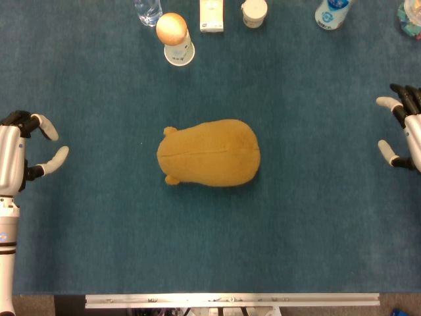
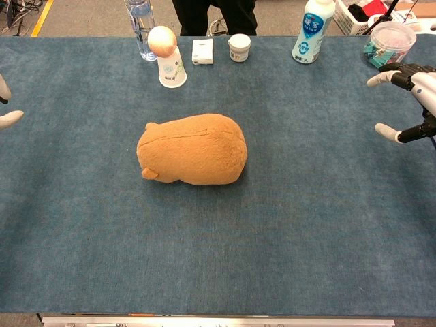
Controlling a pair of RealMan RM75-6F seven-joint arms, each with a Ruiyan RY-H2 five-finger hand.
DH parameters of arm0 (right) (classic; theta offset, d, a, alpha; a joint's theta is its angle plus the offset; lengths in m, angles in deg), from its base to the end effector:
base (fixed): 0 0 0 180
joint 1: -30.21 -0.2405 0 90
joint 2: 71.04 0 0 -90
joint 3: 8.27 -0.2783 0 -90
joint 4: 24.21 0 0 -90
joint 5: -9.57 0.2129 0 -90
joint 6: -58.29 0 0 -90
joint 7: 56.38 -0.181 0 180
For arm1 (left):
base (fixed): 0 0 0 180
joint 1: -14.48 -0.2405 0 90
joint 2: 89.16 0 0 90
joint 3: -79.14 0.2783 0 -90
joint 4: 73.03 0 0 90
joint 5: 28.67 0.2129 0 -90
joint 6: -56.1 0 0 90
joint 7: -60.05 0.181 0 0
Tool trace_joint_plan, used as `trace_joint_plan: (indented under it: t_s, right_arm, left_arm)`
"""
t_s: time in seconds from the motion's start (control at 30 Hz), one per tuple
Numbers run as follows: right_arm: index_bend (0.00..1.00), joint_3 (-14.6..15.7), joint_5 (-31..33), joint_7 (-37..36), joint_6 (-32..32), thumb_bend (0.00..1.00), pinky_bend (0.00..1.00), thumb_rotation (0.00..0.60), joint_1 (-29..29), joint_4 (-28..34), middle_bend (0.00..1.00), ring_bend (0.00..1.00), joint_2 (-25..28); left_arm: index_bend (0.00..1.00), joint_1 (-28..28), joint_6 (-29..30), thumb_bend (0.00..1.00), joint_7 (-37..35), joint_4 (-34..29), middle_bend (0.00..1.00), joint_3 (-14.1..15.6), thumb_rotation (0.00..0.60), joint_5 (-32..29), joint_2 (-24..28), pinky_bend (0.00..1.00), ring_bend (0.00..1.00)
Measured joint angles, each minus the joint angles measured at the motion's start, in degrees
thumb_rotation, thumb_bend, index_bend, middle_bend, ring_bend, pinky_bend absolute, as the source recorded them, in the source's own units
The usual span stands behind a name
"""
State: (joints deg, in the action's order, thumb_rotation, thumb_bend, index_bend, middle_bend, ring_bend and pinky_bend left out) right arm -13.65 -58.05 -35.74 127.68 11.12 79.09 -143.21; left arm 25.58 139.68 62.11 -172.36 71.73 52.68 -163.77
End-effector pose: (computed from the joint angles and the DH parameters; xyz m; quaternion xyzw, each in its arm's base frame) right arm -0.2674 -0.2858 0.0702 0.6477 -0.4498 0.3279 0.5202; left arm -0.2676 0.2630 0.1094 -0.5375 -0.4440 -0.4925 0.5210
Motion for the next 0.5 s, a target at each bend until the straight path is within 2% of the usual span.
trace_joint_plan:
  t_s: [0.3, 0.4, 0.5]
  right_arm:
    - [0.23, 0.2, 0.2, 0.1, -1.1, 0.29, 0.0, 0.6, -0.6, -0.3, 0.11, 0.0, -0.3]
    - [0.24, 0.3, 0.5, 0.2, -1.7, 0.29, 0.06, 0.6, -1.0, -0.6, 0.13, 0.0, -0.7]
    - [0.24, 0.5, 0.2, 0.3, -2.2, 0.32, 0.17, 0.6, -1.3, -0.8, 0.17, 0.03, -0.9]
  left_arm:
    - [0.58, -0.4, 0.9, 0.2, 0.2, -0.2, 0.58, 0.0, 0.6, 0.1, 0.1, 0.51, 0.4]
    - [0.58, -0.5, 1.0, 0.2, 0.3, -0.4, 0.58, 0.0, 0.6, 0.0, 0.3, 0.51, 0.4]
    - [0.58, -0.6, 1.3, 0.2, 0.4, -0.7, 0.58, 0.0, 0.6, 0.2, 0.5, 0.51, 0.4]
